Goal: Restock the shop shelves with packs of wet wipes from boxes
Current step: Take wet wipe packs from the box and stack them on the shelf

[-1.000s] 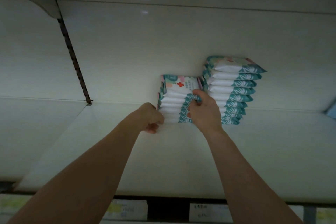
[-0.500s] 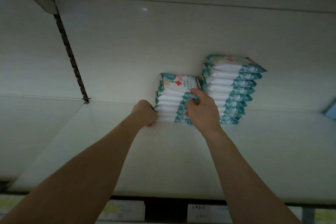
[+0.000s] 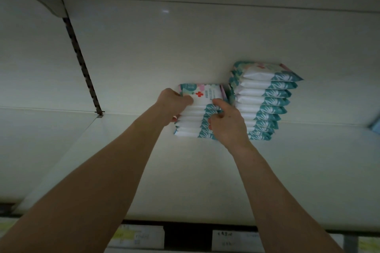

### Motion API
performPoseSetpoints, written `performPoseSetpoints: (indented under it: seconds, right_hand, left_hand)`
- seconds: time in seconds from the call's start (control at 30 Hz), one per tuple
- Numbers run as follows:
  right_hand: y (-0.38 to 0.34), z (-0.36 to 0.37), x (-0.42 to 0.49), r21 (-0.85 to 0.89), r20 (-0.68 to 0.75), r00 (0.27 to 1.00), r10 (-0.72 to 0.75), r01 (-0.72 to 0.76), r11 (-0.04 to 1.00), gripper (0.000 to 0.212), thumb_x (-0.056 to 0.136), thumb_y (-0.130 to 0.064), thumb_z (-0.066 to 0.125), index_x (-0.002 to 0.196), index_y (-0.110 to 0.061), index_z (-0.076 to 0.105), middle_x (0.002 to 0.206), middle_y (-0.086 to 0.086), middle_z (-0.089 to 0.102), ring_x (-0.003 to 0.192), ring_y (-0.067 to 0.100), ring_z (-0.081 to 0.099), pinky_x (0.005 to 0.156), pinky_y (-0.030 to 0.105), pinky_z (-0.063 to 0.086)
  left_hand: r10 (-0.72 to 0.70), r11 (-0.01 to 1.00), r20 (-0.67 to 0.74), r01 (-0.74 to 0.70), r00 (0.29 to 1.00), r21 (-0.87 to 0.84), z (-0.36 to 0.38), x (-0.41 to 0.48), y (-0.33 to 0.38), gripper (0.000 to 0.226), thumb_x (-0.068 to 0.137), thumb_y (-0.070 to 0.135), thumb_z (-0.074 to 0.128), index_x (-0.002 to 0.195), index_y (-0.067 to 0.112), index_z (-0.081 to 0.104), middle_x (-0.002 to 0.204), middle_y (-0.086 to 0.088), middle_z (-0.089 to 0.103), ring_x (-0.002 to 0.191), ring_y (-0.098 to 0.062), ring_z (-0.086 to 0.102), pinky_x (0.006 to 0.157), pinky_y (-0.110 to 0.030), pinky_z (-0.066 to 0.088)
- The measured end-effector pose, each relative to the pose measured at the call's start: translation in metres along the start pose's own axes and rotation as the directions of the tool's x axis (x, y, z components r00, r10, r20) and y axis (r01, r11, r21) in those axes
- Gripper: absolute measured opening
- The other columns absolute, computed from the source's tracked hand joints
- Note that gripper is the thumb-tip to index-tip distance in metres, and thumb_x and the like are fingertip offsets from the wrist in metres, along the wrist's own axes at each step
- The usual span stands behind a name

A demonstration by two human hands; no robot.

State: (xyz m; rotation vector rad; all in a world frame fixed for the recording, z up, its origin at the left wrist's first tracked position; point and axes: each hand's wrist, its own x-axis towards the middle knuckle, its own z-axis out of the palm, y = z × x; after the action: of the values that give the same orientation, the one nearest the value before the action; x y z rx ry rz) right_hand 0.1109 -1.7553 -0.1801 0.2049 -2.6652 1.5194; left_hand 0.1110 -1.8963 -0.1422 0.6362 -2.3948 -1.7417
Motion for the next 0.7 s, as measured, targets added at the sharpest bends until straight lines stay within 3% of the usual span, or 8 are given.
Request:
performPoseSetpoints:
  seconds: [0.2, 0.3, 0.43, 0.53, 0.57, 0.63, 0.7]
  right_hand:
    - [0.0, -0.002, -0.002, -0.003, 0.023, 1.0, -0.002, 0.002, 1.0, 0.052, 0.091, -0.009, 0.044, 0.137, -0.032, 0.049, 0.121, 0.008, 0.063, 0.101, 0.027, 0.062, 0.089, 0.04, 0.052]
    - [0.002, 0.001, -0.002, 0.021, 0.027, 1.0, 0.006, -0.007, 1.0, 0.054, 0.09, -0.009, 0.044, 0.137, -0.034, 0.048, 0.117, 0.012, 0.064, 0.102, 0.027, 0.062, 0.09, 0.043, 0.052]
    - [-0.001, 0.0, 0.0, 0.019, 0.023, 0.999, 0.028, -0.029, 0.999, 0.052, 0.09, -0.012, 0.046, 0.138, -0.031, 0.048, 0.12, 0.009, 0.063, 0.104, 0.028, 0.061, 0.092, 0.042, 0.05]
    - [-0.002, 0.0, 0.0, 0.047, 0.002, 0.999, 0.032, -0.032, 0.998, 0.048, 0.089, -0.015, 0.049, 0.135, -0.03, 0.052, 0.119, 0.01, 0.064, 0.104, 0.029, 0.062, 0.091, 0.044, 0.051]
    - [-0.002, 0.0, -0.001, 0.042, -0.003, 1.0, 0.021, -0.021, 0.999, 0.047, 0.089, -0.015, 0.049, 0.133, -0.03, 0.054, 0.117, 0.01, 0.065, 0.103, 0.029, 0.062, 0.09, 0.043, 0.052]
    - [-0.003, -0.001, -0.002, 0.008, -0.024, 1.0, -0.01, 0.01, 1.0, 0.046, 0.09, -0.014, 0.047, 0.133, -0.029, 0.054, 0.114, 0.01, 0.067, 0.1, 0.03, 0.063, 0.088, 0.04, 0.052]
    - [-0.005, -0.002, -0.001, 0.018, -0.038, 0.999, -0.036, 0.036, 0.999, 0.05, 0.091, -0.013, 0.043, 0.138, -0.029, 0.048, 0.111, 0.01, 0.067, 0.096, 0.031, 0.064, 0.086, 0.044, 0.052]
  left_hand:
    - [-0.14, 0.978, 0.091, 0.152, 0.986, -0.142, -0.012, -0.003, -0.006, 0.013, 0.085, 0.01, 0.052, 0.096, 0.008, 0.059, 0.093, -0.01, 0.055, 0.079, -0.021, 0.054, 0.066, -0.03, 0.049]
    - [-0.109, 0.987, 0.125, 0.122, 0.986, -0.106, -0.013, -0.002, -0.008, 0.022, 0.082, -0.002, 0.049, 0.098, 0.009, 0.058, 0.092, -0.009, 0.055, 0.079, -0.02, 0.053, 0.067, -0.03, 0.049]
    - [-0.059, 0.997, 0.042, 0.061, 0.997, -0.047, -0.007, -0.003, -0.005, 0.037, 0.083, -0.009, 0.051, 0.116, 0.008, 0.058, 0.084, -0.008, 0.057, 0.072, -0.017, 0.053, 0.066, -0.028, 0.051]
    - [-0.008, 0.998, -0.016, 0.007, 1.0, -0.064, -0.002, -0.002, -0.005, 0.05, 0.086, 0.003, 0.053, 0.133, 0.018, 0.046, 0.102, -0.009, 0.057, 0.078, -0.017, 0.055, 0.065, -0.03, 0.051]
    - [0.043, 0.999, -0.047, -0.044, 0.998, -0.02, -0.001, 0.0, -0.006, 0.057, 0.087, 0.011, 0.054, 0.14, 0.025, 0.039, 0.118, -0.01, 0.053, 0.09, -0.021, 0.058, 0.072, -0.032, 0.053]
    - [0.213, 0.948, -0.074, -0.188, 0.974, 0.258, -0.001, 0.003, -0.005, 0.065, 0.088, 0.023, 0.056, 0.147, 0.033, 0.03, 0.145, -0.012, 0.033, 0.124, -0.031, 0.045, 0.098, -0.042, 0.046]
    - [0.393, 0.77, 0.006, -0.333, 0.92, 0.545, 0.003, 0.004, -0.002, 0.063, 0.091, 0.027, 0.054, 0.149, 0.031, 0.029, 0.156, -0.008, 0.019, 0.141, -0.03, 0.024, 0.113, -0.047, 0.029]
